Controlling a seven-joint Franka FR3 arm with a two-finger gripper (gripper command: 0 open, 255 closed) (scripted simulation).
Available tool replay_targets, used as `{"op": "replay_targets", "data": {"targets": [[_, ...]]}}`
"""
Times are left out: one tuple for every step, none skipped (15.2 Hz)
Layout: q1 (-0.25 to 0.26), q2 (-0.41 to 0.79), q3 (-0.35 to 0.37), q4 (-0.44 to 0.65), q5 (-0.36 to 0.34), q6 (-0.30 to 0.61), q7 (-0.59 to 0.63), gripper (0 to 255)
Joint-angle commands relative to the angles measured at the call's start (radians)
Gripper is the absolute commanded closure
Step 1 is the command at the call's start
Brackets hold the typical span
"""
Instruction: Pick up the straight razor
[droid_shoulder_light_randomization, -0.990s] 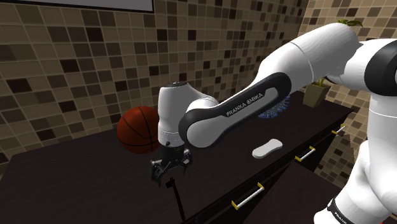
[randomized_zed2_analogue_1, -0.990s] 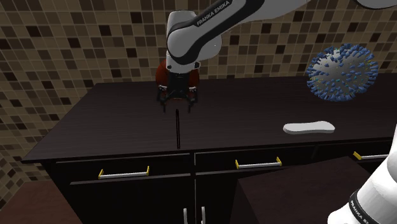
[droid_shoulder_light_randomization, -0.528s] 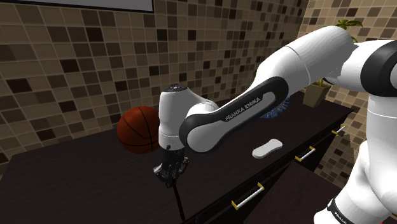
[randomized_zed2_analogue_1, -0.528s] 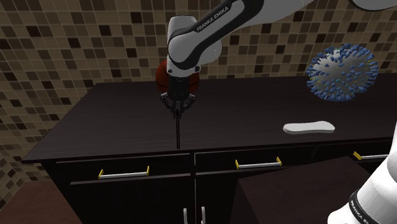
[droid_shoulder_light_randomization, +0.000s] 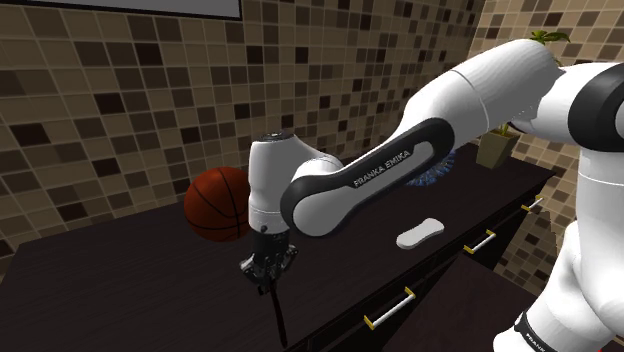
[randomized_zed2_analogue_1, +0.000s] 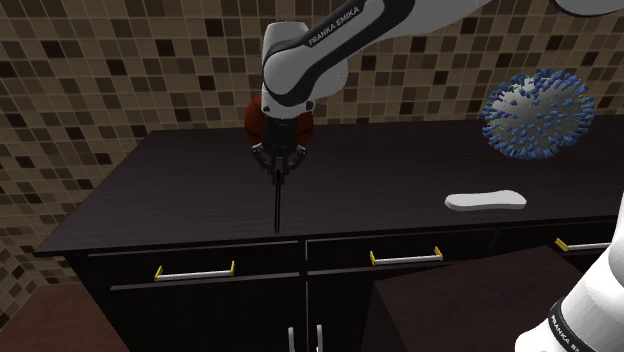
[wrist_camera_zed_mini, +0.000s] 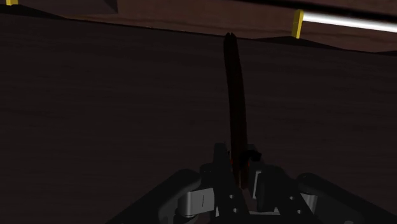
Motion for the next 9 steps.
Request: {"op": "replay_targets", "data": {"targets": [[-0.003,-0.014,0.003,0.006,0.006,-0.019,-0.002,255],[-0.004,-0.021,0.005,0.011,0.009,-0.03,-0.003,255],[-0.005,-0.027,0.006,0.016,0.012,-0.042,-0.004,255],[-0.006,-0.034,0.007,0.022,0.015,-0.053,-0.004,255],[-0.008,-0.04,0.009,0.027,0.018,-0.065,-0.005,255],[-0.009,-0.046,0.01,0.033,0.021,-0.076,-0.006,255],[-0.01,-0.052,0.011,0.04,0.023,-0.088,-0.006,255],[-0.011,-0.058,0.012,0.046,0.026,-0.099,-0.007,255],[-0.011,-0.063,0.013,0.053,0.028,-0.111,-0.007,255]]}}
